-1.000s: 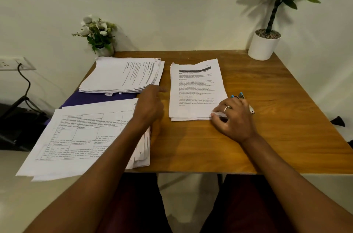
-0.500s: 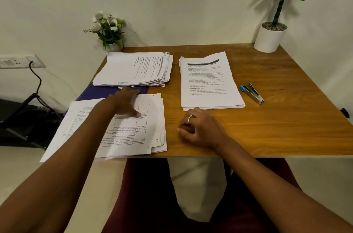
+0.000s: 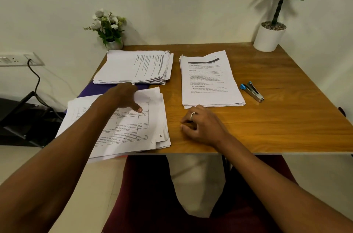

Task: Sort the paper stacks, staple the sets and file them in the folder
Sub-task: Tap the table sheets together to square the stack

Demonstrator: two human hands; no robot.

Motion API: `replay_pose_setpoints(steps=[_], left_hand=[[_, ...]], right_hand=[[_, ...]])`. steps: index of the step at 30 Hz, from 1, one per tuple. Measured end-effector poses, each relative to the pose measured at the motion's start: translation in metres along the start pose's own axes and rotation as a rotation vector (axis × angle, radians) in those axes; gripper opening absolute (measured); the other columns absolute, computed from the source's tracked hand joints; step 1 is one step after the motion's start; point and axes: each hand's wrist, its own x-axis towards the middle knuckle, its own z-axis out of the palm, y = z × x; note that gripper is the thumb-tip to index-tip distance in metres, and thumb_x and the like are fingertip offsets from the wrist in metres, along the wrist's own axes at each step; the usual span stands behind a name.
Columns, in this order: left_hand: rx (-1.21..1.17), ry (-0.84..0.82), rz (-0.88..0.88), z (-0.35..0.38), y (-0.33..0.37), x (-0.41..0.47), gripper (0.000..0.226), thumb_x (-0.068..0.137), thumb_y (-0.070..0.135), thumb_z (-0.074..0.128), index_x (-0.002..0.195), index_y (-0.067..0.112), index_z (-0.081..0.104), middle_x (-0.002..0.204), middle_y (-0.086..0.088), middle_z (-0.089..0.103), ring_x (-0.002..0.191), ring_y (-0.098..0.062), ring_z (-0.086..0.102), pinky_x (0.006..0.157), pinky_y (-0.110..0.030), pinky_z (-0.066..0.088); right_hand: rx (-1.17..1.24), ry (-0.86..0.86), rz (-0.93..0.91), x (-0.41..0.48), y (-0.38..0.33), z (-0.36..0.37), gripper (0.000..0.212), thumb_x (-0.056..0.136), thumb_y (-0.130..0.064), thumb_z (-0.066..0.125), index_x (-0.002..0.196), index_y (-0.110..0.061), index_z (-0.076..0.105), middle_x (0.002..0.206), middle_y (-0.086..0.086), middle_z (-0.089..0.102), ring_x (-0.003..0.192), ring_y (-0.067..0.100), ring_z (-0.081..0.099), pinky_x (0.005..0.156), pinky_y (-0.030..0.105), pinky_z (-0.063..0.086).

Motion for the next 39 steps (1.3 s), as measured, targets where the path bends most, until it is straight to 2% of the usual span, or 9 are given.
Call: replay_pose_setpoints(steps=[11, 13, 15, 18, 20, 22, 29, 34, 39], left_hand=[[-0.132, 0.061, 0.101, -0.038, 0.009, -0.019, 0.034, 0.08, 0.032, 0.085, 0.107, 0.024, 0.067, 0.116, -0.007, 0.07, 0.099, -0.022, 0.061, 0.085, -0.037, 0.046], [-0.213, 0.135, 0.112, -0.063, 0.013, -0.031, 0.029, 0.08, 0.03, 0.085, 0.093, 0.03, 0.059, 0.107, -0.004, 0.067, 0.094, -0.022, 0.057, 0.08, -0.034, 0.04], [-0.365, 0.215, 0.127, -0.089, 0.02, -0.05, 0.031, 0.08, 0.026, 0.084, 0.101, 0.027, 0.062, 0.103, -0.001, 0.064, 0.093, -0.022, 0.06, 0.077, -0.033, 0.041], [-0.62, 0.289, 0.169, -0.112, 0.032, -0.077, 0.025, 0.083, 0.03, 0.082, 0.101, 0.022, 0.066, 0.08, 0.01, 0.072, 0.072, -0.01, 0.068, 0.062, -0.026, 0.048], [-0.771, 0.355, 0.176, -0.113, 0.048, -0.085, 0.017, 0.083, 0.031, 0.081, 0.088, 0.023, 0.068, 0.068, 0.017, 0.073, 0.061, 0.001, 0.068, 0.055, -0.019, 0.049], [-0.919, 0.431, 0.161, -0.107, 0.067, -0.083, 0.02, 0.08, 0.035, 0.084, 0.087, 0.022, 0.071, 0.073, 0.018, 0.075, 0.067, 0.001, 0.071, 0.059, -0.019, 0.054], [-1.431, 0.574, 0.24, -0.094, 0.144, -0.09, 0.017, 0.09, 0.022, 0.077, 0.105, 0.017, 0.072, 0.086, 0.011, 0.078, 0.085, -0.003, 0.074, 0.069, -0.016, 0.056], [-1.483, 0.684, 0.343, -0.105, 0.161, -0.097, 0.014, 0.095, 0.031, 0.071, 0.108, 0.027, 0.069, 0.104, 0.009, 0.078, 0.1, -0.01, 0.073, 0.084, -0.027, 0.06], [-1.46, 0.617, 0.314, -0.055, 0.171, -0.089, 0.017, 0.096, 0.028, 0.069, 0.112, 0.026, 0.066, 0.097, 0.019, 0.076, 0.095, -0.003, 0.073, 0.075, -0.021, 0.059]], right_hand=[[0.1, 0.01, -0.006, -0.001, -0.004, -0.006, 0.029, 0.091, -0.043, 0.067, 0.101, -0.017, 0.078, 0.097, -0.004, 0.073, 0.089, 0.008, 0.058, 0.07, 0.032, 0.055], [0.31, 0.064, 0.133, -0.003, -0.009, -0.013, 0.035, 0.091, -0.046, 0.066, 0.107, -0.017, 0.078, 0.1, -0.005, 0.073, 0.091, 0.009, 0.062, 0.073, 0.032, 0.056], [0.62, 0.155, 0.349, -0.006, -0.014, -0.025, 0.042, 0.088, -0.048, 0.068, 0.118, -0.019, 0.074, 0.107, -0.009, 0.071, 0.098, 0.006, 0.065, 0.079, 0.026, 0.057], [1.016, 0.135, 0.48, -0.004, -0.023, -0.039, 0.068, 0.084, -0.048, 0.075, 0.143, -0.03, 0.048, 0.123, -0.016, 0.063, 0.108, -0.008, 0.062, 0.086, 0.017, 0.053], [1.188, 0.145, 0.474, 0.003, -0.029, -0.046, 0.068, 0.085, -0.028, 0.074, 0.144, -0.032, 0.039, 0.13, -0.015, 0.063, 0.118, -0.002, 0.062, 0.092, 0.022, 0.054], [1.269, 0.251, 0.504, 0.009, -0.032, -0.057, 0.055, 0.084, -0.011, 0.076, 0.133, -0.022, 0.054, 0.124, -0.006, 0.072, 0.118, 0.014, 0.067, 0.092, 0.03, 0.058], [1.132, 0.464, 0.536, 0.028, -0.01, -0.122, 0.028, 0.091, -0.002, 0.071, 0.109, -0.023, 0.069, 0.105, -0.007, 0.078, 0.104, 0.016, 0.073, 0.093, 0.04, 0.059], [0.967, 0.544, 0.396, 0.037, -0.005, -0.165, 0.022, 0.092, -0.008, 0.072, 0.097, -0.029, 0.072, 0.102, -0.009, 0.077, 0.101, 0.015, 0.074, 0.09, 0.037, 0.059], [0.812, 0.383, 0.486, 0.022, 0.008, -0.141, 0.016, 0.093, -0.017, 0.072, 0.098, -0.031, 0.068, 0.098, -0.016, 0.072, 0.09, 0.004, 0.071, 0.08, 0.021, 0.059]])
